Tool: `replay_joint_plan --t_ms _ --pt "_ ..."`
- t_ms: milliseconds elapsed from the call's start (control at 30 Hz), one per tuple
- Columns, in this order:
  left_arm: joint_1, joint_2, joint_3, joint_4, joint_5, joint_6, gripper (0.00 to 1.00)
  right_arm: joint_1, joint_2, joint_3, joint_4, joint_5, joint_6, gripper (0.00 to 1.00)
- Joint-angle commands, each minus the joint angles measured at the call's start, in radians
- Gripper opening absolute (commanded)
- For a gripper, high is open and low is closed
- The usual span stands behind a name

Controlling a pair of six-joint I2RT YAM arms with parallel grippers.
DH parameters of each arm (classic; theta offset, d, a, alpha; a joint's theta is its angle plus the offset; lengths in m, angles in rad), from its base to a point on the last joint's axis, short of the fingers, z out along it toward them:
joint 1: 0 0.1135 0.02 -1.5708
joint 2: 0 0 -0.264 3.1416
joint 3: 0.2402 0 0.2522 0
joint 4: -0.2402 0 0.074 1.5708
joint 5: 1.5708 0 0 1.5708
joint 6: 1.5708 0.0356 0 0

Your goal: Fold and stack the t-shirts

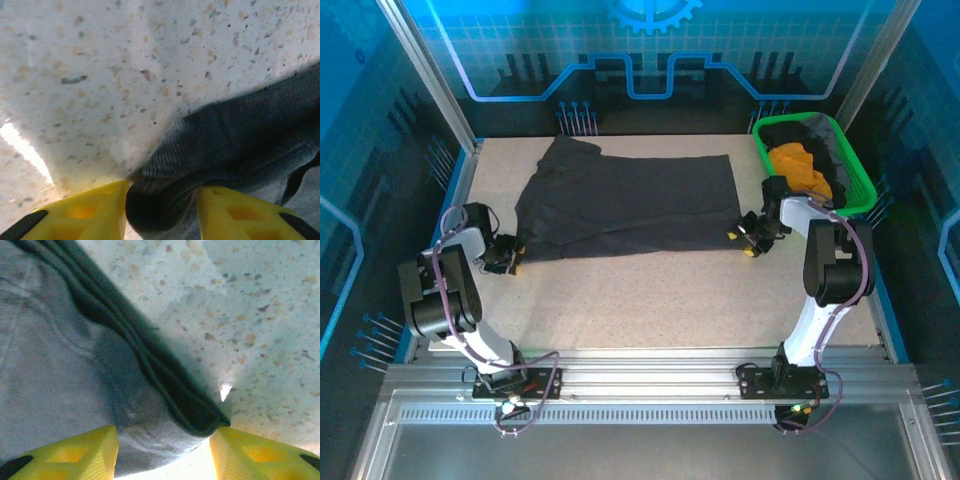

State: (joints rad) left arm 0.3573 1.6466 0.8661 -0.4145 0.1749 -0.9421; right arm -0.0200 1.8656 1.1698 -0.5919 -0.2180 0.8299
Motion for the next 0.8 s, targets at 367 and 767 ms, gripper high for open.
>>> replay_joint_plan --t_ms 367,767 --pt "0.005 0.036 0.118 -0.017 -0.047 0.063 0.00 -0.005 0.028 0.115 -0.104 0.146 0.033 0.00" --pt "-0.008 -0.181 0.059 -0.197 -0.169 0.100 0.00 0.016 -0.100 0.154 -0.320 0.264 -0.011 0.00"
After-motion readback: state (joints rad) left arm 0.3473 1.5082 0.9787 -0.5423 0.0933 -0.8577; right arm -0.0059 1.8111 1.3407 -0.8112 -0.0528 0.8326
